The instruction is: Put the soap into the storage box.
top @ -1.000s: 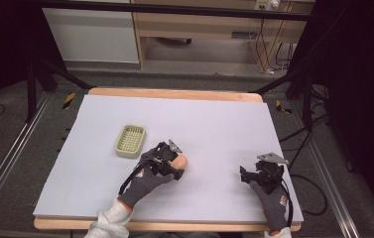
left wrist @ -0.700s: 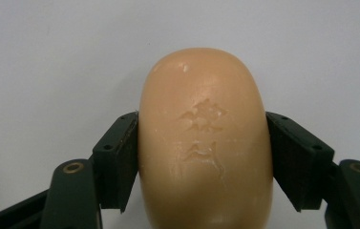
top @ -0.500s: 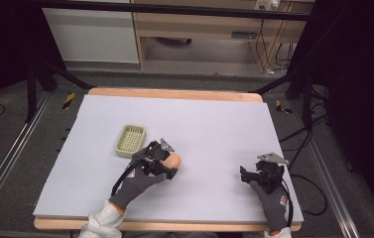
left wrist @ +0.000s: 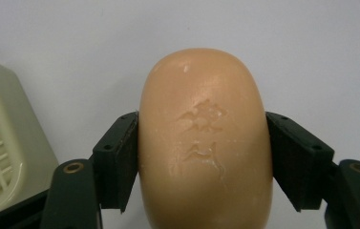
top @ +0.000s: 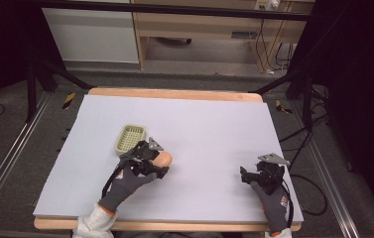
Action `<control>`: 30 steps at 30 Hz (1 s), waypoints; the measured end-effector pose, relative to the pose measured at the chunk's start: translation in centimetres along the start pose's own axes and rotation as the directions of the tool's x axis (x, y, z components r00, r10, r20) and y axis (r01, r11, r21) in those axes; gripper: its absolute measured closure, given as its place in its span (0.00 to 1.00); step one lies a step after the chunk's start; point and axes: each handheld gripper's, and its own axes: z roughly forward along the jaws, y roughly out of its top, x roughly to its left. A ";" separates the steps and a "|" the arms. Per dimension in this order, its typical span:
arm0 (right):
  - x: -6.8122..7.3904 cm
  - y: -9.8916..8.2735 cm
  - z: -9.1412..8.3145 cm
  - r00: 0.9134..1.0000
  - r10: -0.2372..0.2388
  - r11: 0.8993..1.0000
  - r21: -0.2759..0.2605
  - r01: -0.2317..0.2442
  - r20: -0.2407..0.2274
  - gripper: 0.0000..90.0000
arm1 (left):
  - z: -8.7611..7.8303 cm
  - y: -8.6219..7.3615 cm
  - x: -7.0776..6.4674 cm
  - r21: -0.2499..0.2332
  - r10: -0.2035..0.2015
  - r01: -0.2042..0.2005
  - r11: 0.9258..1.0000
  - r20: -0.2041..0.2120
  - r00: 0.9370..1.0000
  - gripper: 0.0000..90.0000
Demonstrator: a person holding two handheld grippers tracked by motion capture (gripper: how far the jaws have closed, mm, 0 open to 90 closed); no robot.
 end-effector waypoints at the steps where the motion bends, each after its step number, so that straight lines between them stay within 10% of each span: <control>1: 0.0 0.0 0.0 1.000 0.004 1.000 0.000 -0.004 -0.001 0.07 | 0.0 0.0 0.0 -0.003 -0.005 0.005 1.000 -0.002 1.000 0.35; 30: 0.1 0.0 0.0 1.000 0.004 1.000 0.001 -0.004 -0.003 0.07 | -2.6 -0.1 3.0 -0.063 -0.077 0.074 0.995 -0.045 0.996 0.35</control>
